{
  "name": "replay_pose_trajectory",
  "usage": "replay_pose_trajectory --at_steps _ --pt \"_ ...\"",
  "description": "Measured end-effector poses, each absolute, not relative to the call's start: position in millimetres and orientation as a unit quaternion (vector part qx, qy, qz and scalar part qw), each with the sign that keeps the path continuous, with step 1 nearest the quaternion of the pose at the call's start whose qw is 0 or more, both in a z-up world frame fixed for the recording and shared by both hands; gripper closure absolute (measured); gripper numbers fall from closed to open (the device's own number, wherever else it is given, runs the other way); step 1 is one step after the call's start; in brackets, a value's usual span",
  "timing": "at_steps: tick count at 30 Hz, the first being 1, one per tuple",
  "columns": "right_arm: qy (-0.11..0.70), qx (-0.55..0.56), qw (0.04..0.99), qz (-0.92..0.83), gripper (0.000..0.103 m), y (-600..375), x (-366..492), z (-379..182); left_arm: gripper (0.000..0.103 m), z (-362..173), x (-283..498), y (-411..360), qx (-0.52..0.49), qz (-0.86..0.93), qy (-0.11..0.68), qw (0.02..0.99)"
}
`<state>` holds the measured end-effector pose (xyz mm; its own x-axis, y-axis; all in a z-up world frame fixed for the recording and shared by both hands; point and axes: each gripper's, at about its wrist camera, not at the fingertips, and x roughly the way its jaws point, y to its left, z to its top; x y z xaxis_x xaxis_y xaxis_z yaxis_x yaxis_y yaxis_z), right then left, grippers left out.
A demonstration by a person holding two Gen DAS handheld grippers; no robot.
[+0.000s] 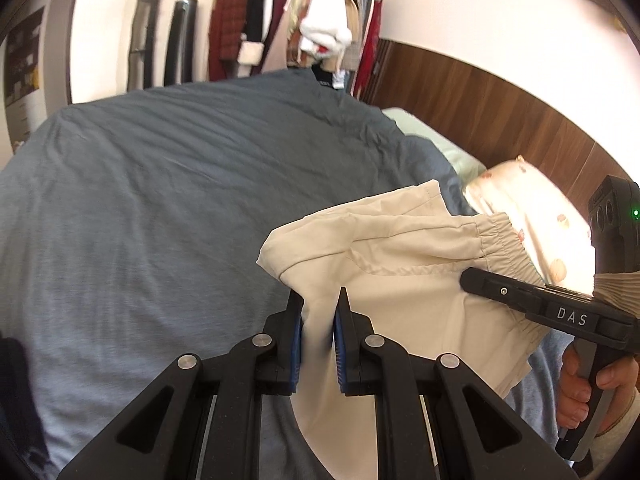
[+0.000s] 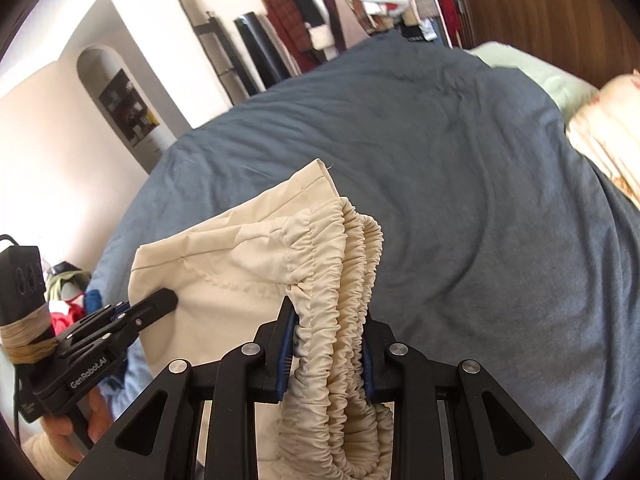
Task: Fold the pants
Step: 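Lift the folded shorts with both tools and carry them toward the clothes stack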
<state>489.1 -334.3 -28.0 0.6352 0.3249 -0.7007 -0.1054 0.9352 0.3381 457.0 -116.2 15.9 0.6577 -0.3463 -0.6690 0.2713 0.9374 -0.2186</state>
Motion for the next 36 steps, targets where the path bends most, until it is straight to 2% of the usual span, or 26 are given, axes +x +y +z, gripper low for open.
replay_pose_trajectory --at_steps 18,36 --pt "0.376 0.1 0.897 0.21 0.075 -188 448 34 0.088 83 357 38 -0.074 -0.082 0.334 0.936" --pt "0.358 0.071 0.871 0.328 0.075 -8 410 50 0.088 109 267 222 -0.094 0.038 0.31 0.945"
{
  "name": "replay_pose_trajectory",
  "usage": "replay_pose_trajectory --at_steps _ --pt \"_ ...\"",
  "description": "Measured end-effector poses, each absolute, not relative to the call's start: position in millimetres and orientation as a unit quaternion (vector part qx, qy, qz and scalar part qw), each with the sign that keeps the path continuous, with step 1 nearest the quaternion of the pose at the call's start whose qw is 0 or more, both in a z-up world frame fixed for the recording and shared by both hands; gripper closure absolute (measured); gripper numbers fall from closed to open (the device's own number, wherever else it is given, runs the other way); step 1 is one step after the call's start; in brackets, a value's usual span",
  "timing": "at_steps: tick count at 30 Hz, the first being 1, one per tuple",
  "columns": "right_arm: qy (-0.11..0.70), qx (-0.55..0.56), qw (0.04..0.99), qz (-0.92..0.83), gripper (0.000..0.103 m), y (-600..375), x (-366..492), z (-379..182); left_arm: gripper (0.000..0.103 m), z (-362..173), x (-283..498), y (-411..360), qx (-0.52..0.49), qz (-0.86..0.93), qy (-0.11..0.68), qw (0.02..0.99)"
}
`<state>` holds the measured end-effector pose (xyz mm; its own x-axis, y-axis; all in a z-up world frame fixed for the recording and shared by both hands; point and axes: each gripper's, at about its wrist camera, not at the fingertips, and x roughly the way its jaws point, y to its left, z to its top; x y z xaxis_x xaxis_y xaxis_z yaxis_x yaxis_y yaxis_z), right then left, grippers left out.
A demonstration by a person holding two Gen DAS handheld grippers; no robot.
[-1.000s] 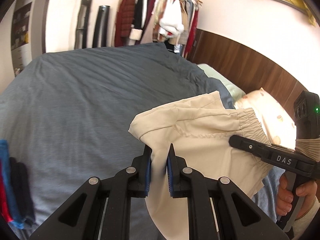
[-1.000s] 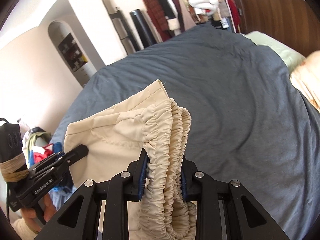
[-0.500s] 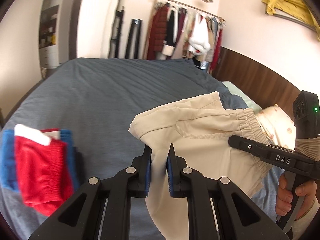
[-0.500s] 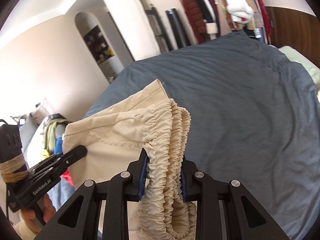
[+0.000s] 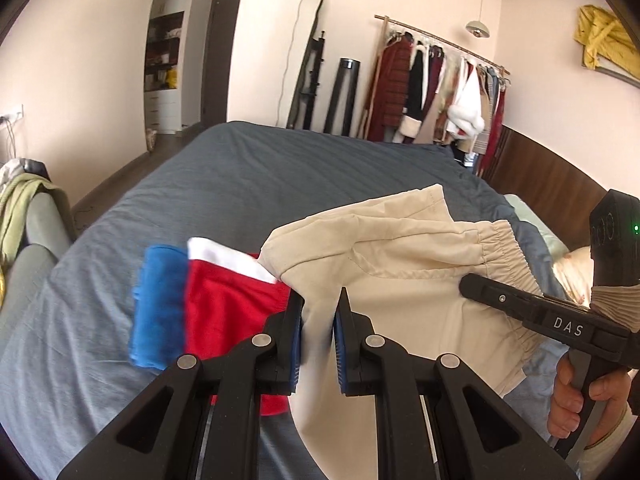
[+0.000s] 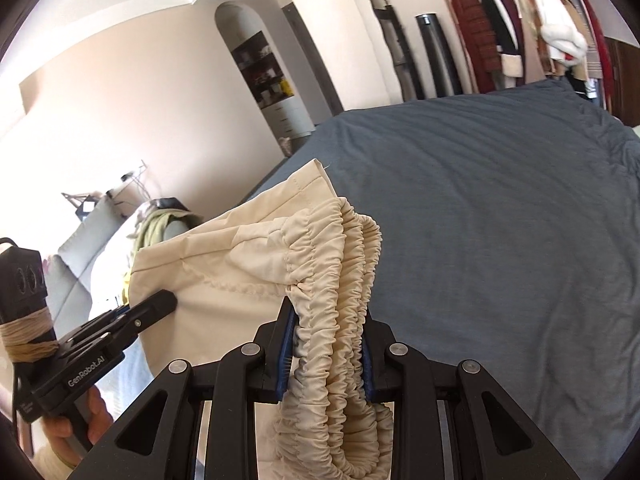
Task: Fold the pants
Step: 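Lift the folded shorts with both tools and carry them toward the clothes stack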
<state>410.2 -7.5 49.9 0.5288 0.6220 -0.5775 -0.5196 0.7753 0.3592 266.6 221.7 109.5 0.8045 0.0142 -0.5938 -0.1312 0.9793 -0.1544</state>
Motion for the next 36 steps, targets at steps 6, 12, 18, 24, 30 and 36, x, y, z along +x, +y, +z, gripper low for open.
replay_pose_trajectory --at_steps 6,12,18,24,30,36 --pt "0.35 0.083 0.867 0.345 0.075 43 410 43 0.088 109 275 281 -0.068 0.061 0.321 0.943" --pt "0.36 0.116 0.857 0.351 0.075 86 417 25 0.088 105 304 329 -0.042 0.062 0.345 0.936" --pt "0.368 0.124 0.855 0.344 0.075 113 428 7 0.088 88 343 353 -0.014 0.058 0.377 0.925" --pt "0.391 0.125 0.849 0.332 0.075 125 450 -16 0.088 63 380 362 0.008 0.049 0.405 0.913" --pt "0.414 0.117 0.844 0.32 0.074 135 466 -40 0.087 41 399 363 0.027 0.049 0.426 0.903" --pt "0.438 0.101 0.846 0.286 0.057 126 473 -55 0.077 37 404 362 0.04 0.045 0.425 0.903"
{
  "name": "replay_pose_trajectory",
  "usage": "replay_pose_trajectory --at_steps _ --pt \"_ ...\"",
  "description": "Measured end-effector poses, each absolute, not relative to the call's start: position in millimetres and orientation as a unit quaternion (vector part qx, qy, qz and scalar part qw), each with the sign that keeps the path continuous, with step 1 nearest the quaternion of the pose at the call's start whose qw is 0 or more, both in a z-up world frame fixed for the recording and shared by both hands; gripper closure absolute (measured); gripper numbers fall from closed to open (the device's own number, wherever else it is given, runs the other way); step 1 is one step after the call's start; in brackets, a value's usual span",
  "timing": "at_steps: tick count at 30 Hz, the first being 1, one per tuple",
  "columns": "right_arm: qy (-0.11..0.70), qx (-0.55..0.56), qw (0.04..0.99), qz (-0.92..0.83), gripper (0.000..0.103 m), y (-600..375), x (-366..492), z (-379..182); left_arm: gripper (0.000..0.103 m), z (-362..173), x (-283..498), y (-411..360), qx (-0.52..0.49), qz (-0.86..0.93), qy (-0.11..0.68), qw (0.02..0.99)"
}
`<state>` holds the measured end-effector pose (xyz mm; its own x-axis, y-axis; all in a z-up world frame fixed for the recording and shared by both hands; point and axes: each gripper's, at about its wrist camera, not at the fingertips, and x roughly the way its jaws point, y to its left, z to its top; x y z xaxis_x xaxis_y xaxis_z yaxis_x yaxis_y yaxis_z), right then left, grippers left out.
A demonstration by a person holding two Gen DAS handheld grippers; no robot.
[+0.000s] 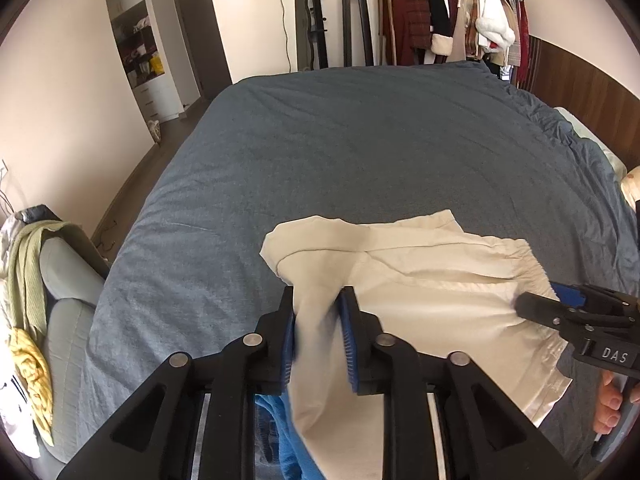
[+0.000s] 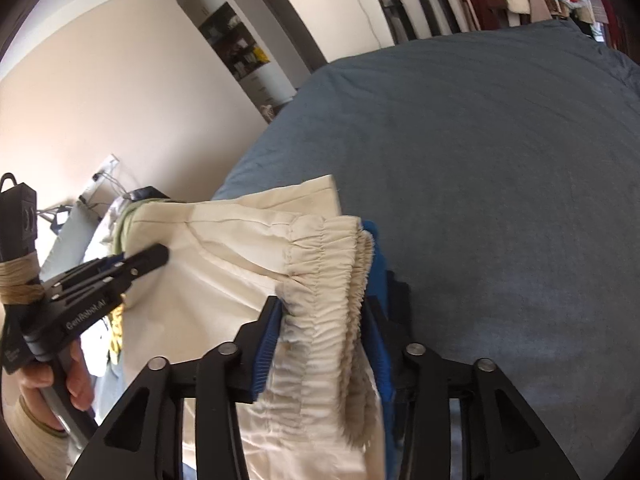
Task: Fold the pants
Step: 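Lower the shorts onto the clothes stack and open both tools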
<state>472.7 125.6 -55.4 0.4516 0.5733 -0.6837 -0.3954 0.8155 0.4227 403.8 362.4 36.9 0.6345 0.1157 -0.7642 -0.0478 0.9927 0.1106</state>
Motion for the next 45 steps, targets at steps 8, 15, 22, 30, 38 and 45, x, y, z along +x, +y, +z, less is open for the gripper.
replay_pose_trajectory --at_steps 8,15,22,30,38,45 --pt "0.434 0.045 0.874 0.212 0.051 110 462 -41 0.05 43 400 364 0.076 0.094 0.418 0.901" --pt "0.403 0.034 0.893 0.198 0.051 102 473 -17 0.045 75 361 357 0.105 0.138 0.364 0.915" --pt "0.362 0.017 0.906 0.219 0.037 96 441 16 0.04 96 315 329 0.072 0.129 0.337 0.93" --pt "0.319 -0.006 0.919 0.233 0.022 60 391 30 0.027 92 257 279 0.02 0.127 0.309 0.942" --pt "0.297 -0.005 0.93 0.217 0.013 9 352 17 0.008 62 215 217 0.035 0.162 0.278 0.946" --pt "0.271 -0.019 0.934 0.231 0.012 -28 330 -13 0.003 25 191 179 0.01 0.17 0.254 0.952"
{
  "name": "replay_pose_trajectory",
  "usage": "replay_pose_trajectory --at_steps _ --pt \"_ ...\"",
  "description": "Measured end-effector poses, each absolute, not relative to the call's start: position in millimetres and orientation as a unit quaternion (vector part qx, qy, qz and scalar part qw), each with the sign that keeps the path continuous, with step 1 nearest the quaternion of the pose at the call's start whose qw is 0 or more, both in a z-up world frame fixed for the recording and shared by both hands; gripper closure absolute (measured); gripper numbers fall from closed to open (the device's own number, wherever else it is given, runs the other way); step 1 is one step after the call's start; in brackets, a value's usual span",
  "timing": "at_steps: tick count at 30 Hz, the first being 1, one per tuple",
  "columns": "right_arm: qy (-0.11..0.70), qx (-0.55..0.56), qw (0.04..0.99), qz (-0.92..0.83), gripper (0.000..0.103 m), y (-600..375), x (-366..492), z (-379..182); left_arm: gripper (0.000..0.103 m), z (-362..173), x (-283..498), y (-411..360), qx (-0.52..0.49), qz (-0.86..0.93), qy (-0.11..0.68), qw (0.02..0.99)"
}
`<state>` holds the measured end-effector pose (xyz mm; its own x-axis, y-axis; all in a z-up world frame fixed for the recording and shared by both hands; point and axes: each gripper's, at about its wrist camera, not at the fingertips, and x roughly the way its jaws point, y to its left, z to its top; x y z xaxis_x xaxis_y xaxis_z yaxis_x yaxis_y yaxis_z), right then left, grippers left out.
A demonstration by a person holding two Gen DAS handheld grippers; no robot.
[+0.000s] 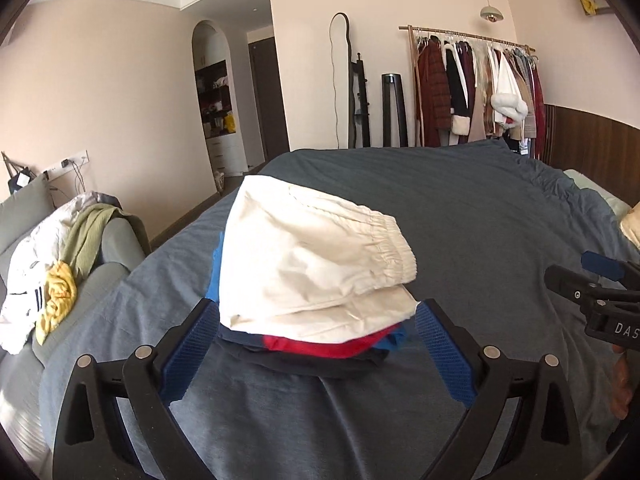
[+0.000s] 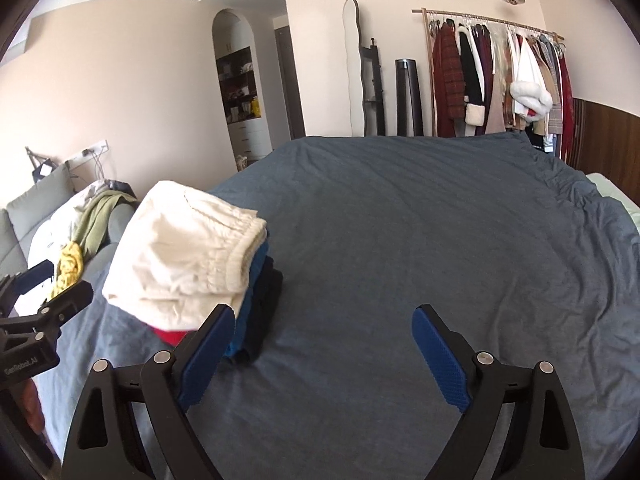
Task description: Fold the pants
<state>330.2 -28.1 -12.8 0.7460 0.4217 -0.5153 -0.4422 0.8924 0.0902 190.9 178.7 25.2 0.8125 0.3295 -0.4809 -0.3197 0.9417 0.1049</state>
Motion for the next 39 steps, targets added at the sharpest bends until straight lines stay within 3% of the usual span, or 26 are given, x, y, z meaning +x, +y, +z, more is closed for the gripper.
replay_pose_trajectory --at_steps 10,24,39 --pt "0.224 0.0 0.949 0.221 0.012 -76 281 -29 0.0 18 127 126 0.023 0.181 0.198 0.963" --pt "0.212 0.031 0.958 0.189 0.012 -123 198 -5 0.0 49 56 85 0.015 0.148 0.168 0.974" --pt "0.196 0.013 0.966 0.166 0.012 -158 134 5 0.0 45 13 56 -0.004 0.146 0.188 0.971"
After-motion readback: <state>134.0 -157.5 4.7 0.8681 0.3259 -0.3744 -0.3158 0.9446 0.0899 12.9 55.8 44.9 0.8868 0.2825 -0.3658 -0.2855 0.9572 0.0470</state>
